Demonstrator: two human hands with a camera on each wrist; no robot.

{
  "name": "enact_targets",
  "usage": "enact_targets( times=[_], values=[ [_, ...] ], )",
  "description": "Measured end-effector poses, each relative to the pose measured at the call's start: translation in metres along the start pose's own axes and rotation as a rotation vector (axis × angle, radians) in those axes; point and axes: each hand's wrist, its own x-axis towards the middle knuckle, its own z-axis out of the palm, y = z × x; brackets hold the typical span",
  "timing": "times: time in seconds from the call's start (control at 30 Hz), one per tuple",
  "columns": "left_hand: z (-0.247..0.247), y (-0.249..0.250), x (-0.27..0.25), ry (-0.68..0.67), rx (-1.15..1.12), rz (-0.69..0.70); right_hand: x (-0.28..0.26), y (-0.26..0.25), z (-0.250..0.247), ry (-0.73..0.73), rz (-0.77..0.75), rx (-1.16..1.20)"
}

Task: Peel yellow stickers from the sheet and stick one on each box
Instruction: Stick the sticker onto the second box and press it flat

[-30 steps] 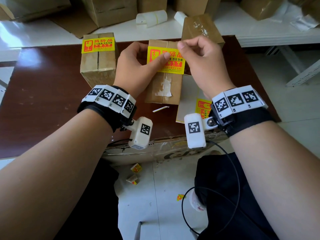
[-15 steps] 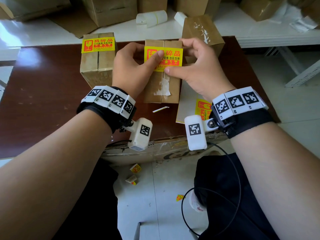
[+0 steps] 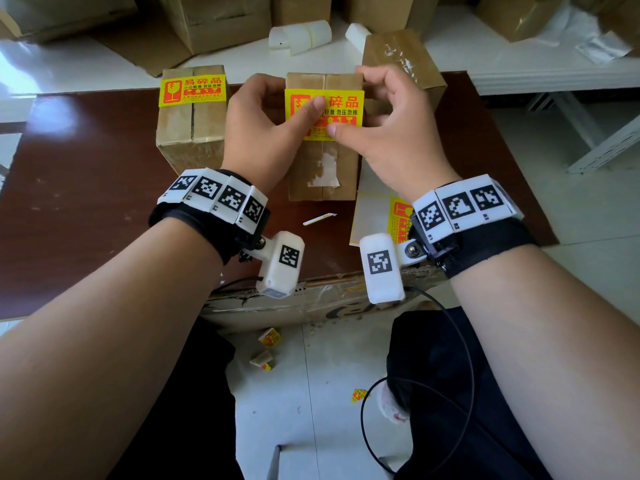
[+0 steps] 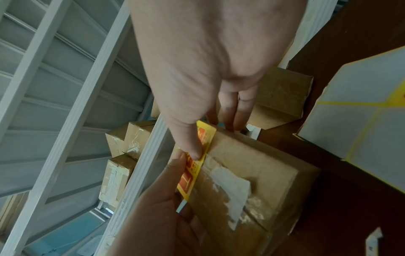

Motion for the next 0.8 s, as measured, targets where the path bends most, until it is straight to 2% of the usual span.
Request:
enact_targets(
  times=[0.4,0.6,0.8],
  values=[
    [0.0001,0.001,-0.0002,-0.067,-0.004,-0.007,0.0055,0.0021,-0.0015,0.03,0.033,0.0],
    [0.0003,0.0,0.0018,-0.108,0.012,-0.031,0.0091,0.0002,0.0011,0.027,0.072,0.085],
    [0.0018,0.0025,0.0031,-0.12,-0.046,-0.061,0.0066,0.0029,0.0002,0.026,0.057,0.034]
  ],
)
